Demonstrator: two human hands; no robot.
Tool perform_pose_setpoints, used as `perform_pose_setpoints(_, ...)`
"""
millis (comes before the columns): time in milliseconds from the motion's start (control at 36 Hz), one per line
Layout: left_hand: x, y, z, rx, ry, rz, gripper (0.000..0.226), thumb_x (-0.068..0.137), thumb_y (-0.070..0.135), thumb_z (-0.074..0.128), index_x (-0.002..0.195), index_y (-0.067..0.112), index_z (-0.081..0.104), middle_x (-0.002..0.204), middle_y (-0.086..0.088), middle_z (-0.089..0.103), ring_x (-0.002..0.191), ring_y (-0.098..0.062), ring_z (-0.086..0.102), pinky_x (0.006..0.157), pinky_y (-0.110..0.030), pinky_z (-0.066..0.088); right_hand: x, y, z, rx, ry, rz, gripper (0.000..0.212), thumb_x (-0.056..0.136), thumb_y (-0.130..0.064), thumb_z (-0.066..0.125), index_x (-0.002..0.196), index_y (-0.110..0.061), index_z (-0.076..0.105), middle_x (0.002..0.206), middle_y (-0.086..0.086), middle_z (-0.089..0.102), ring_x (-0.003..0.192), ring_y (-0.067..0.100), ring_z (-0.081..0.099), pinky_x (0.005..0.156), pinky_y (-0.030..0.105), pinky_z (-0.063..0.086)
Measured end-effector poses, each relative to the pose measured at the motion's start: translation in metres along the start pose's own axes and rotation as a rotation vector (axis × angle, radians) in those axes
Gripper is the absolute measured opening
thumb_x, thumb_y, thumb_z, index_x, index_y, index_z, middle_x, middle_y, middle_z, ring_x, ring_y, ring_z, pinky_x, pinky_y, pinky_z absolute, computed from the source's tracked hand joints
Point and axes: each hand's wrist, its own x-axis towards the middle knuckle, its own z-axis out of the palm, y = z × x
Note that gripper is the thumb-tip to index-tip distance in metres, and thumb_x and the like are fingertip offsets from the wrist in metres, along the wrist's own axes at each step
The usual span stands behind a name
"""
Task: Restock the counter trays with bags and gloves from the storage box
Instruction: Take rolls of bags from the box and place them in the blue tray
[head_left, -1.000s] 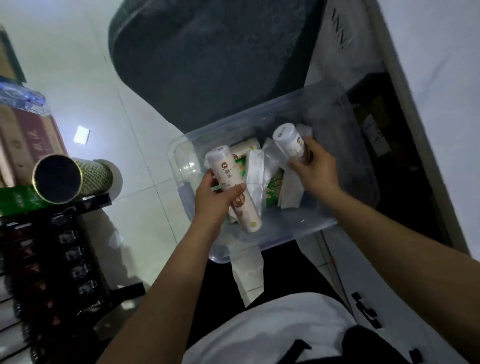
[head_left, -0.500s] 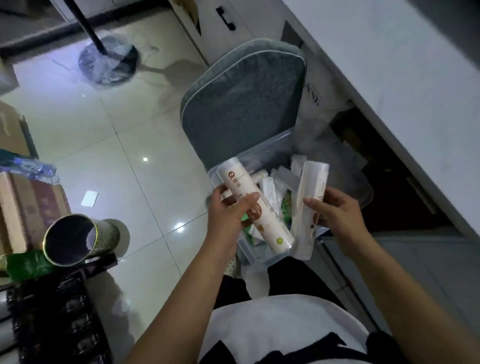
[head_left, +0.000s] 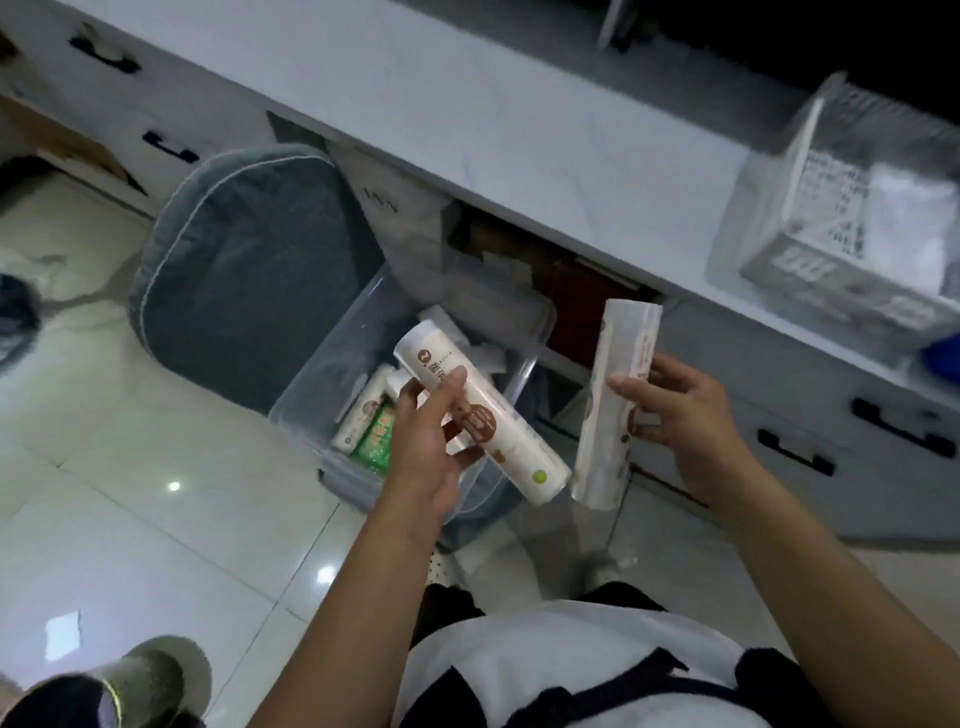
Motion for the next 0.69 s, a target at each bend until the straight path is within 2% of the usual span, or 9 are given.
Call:
perform_pose_setpoints(111,-0.015,-0.019,0.051,-0.123,-0.047,-0.100,0.052,0.082,0.024,0.074,0.130,0.020,0.055,0.125,-0.014,0.064,0.111,-0.034,0.063,0.071,-0.053,0.058,-0.013,-0.003,-0.057,0.026,0.094,-0.096,0.033,0.077,-0.021,0.080,0.109,-0.020,0.072,0.103,0.004,0.075,0.083,0.016,0.073,0.059,0.026,0.058)
perform_pose_setpoints(194,-0.029,-0.041,0.096,-0.156,-0.090,-0.115,0.053,0.083,0.020,0.072,0.132,0.015,0.054,0.122,-0.018,0.064,0.105,-0.035,0.065,0.082,-0.060,0.055,-0.026,0.001,-0.108,-0.034,0.196,-0.212,0.027,0.078,-0.026,0.080,0.103,-0.030,0.071,0.101,0.001,0.074,0.086,0.019,0.073,0.068,0.035,0.062)
perform_pose_setpoints(250,-0.040,-0.062,0.127,-0.125,-0.099,-0.114,0.053,0.084,0.019,0.070,0.134,0.014,0.052,0.124,-0.019,0.063,0.108,-0.036,0.063,0.083,-0.059,0.054,-0.037,0.007,-0.146,-0.058,0.252,-0.246,0.028,0.078,-0.028,0.081,0.104,-0.029,0.070,0.099,-0.003,0.074,0.083,0.020,0.071,0.069,0.035,0.062)
perform_pose_setpoints(361,-0.063,-0.114,0.184,-0.009,-0.134,-0.117,0.060,0.083,0.019,0.071,0.138,0.014,0.049,0.131,-0.019,0.060,0.115,-0.036,0.060,0.069,-0.050,0.059,-0.063,0.031,-0.227,-0.032,0.346,-0.219,0.037,0.078,-0.030,0.080,0.113,-0.023,0.069,0.099,-0.007,0.074,0.086,0.011,0.071,0.069,0.029,0.057)
perform_pose_setpoints(417,-0.071,-0.142,0.207,0.071,-0.166,-0.084,0.068,0.076,0.022,0.074,0.139,0.015,0.048,0.133,-0.018,0.060,0.119,-0.036,0.059,0.071,-0.048,0.059,-0.076,0.048,-0.264,0.022,0.389,-0.199,0.031,0.077,-0.030,0.080,0.106,-0.028,0.070,0.094,-0.011,0.075,0.083,0.008,0.071,0.066,0.025,0.057)
perform_pose_setpoints(472,-0.079,-0.170,0.228,0.133,-0.207,-0.053,0.072,0.071,0.024,0.075,0.138,0.017,0.048,0.134,-0.017,0.060,0.121,-0.035,0.058,0.077,-0.050,0.057,-0.086,0.066,-0.299,0.074,0.443,-0.173,0.026,0.077,-0.030,0.080,0.100,-0.035,0.068,0.093,-0.010,0.075,0.083,0.010,0.072,0.066,0.028,0.058)
perform_pose_setpoints(556,-0.087,-0.210,0.256,0.190,-0.267,-0.032,0.065,0.073,0.025,0.074,0.134,0.021,0.052,0.128,-0.013,0.064,0.117,-0.033,0.061,0.085,-0.056,0.055,-0.098,0.090,-0.347,0.133,0.522,-0.140,0.029,0.078,-0.031,0.079,0.105,-0.032,0.068,0.098,-0.005,0.074,0.088,0.016,0.071,0.071,0.036,0.060)
perform_pose_setpoints(611,-0.089,-0.232,0.274,0.223,-0.311,-0.026,0.057,0.074,0.027,0.074,0.129,0.024,0.057,0.120,-0.010,0.068,0.109,-0.029,0.067,0.081,-0.055,0.056,-0.107,0.098,-0.376,0.163,0.574,-0.146,0.030,0.077,-0.034,0.079,0.106,-0.036,0.068,0.098,-0.009,0.074,0.088,0.012,0.071,0.070,0.035,0.059)
perform_pose_setpoints(694,-0.093,-0.252,0.309,0.306,-0.398,0.009,0.047,0.074,0.027,0.076,0.119,0.025,0.062,0.107,-0.005,0.072,0.097,-0.024,0.072,0.074,-0.048,0.059,-0.121,0.103,-0.415,0.209,0.657,-0.181,0.024,0.077,-0.034,0.078,0.096,-0.045,0.067,0.095,-0.020,0.073,0.084,0.001,0.070,0.066,0.028,0.058)
